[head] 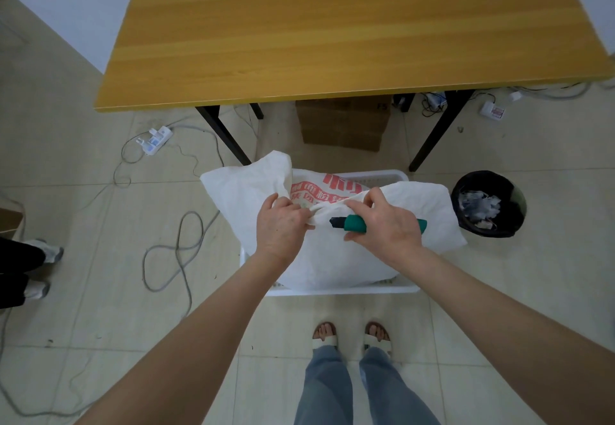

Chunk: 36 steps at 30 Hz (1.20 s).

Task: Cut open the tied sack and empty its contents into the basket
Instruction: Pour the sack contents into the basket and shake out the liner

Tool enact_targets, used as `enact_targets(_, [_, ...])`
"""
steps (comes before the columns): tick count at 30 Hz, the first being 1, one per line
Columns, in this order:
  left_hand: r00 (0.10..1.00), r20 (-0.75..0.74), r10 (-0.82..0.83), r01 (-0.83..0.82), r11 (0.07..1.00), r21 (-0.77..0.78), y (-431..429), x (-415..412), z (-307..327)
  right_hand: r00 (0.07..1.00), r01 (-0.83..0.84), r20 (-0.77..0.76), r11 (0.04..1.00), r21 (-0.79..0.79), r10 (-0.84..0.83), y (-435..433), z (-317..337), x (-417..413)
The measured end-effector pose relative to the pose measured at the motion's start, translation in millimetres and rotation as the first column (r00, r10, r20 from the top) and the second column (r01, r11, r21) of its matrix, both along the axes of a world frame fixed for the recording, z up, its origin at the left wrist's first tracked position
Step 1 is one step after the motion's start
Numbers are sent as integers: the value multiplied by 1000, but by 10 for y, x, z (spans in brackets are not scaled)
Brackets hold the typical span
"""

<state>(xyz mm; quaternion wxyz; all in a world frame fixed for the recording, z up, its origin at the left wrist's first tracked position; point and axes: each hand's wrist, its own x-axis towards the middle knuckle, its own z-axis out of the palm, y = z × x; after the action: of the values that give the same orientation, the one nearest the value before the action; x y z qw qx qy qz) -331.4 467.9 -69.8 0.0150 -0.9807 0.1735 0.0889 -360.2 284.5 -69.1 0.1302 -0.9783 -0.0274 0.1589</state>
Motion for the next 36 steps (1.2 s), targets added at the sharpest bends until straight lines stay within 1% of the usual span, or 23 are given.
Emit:
enact_targets(2, [1000, -2, 4, -4, 999, -33, 7, -15, 6, 999, 36, 2, 999, -20, -36, 12, -22, -3])
enact_targets(5, [1000, 4, 12, -11, 997, -77, 30, -21, 23, 998, 42, 41, 999, -4, -42, 24, -20, 17])
enact_targets(10, [999, -17, 47, -48, 994, -97, 70, 10, 41, 997, 61, 55, 998, 25, -63, 24, 12, 30])
enact_targets(13, [998, -7, 66, -66, 983, -170, 68, 34, 93, 992, 100, 72, 991, 85, -106, 6, 57, 32])
enact_targets(16, [995, 14, 97, -91, 963, -253, 112, 90, 182, 975, 134, 154, 974, 180, -162, -9, 102, 20])
enact_targets(18, [994, 1, 111, -107, 957, -271, 136, 120, 214, 963, 158, 177, 960, 230, -201, 1, 109, 29])
enact_targets(22, [992, -45, 114, -122, 957, -264, 131, 97, 238, 976, 154, 126, 972, 177, -178, 45, 140, 71])
enact_targets(25, [994, -12, 109, -108, 953, -283, 144, 105, 232, 966, 168, 158, 963, 211, -203, 32, 147, 73])
enact_targets(28, [998, -7, 65, -65, 960, -272, 152, 122, 208, 969, 178, 137, 966, 188, -205, 27, 126, 63])
enact_targets(31, [1000, 2, 21, -20, 989, -148, 191, 146, 163, 971, 172, 144, 974, 147, -193, 16, 117, 79])
enact_targets(33, [998, 45, 36, -32, 996, -78, 229, 136, 165, 968, 145, 184, 980, 138, -169, 0, 112, 78])
enact_targets(36, [994, 94, 57, -54, 998, -41, 236, 115, 226, 971, 119, 196, 987, 110, -139, -23, 172, 71])
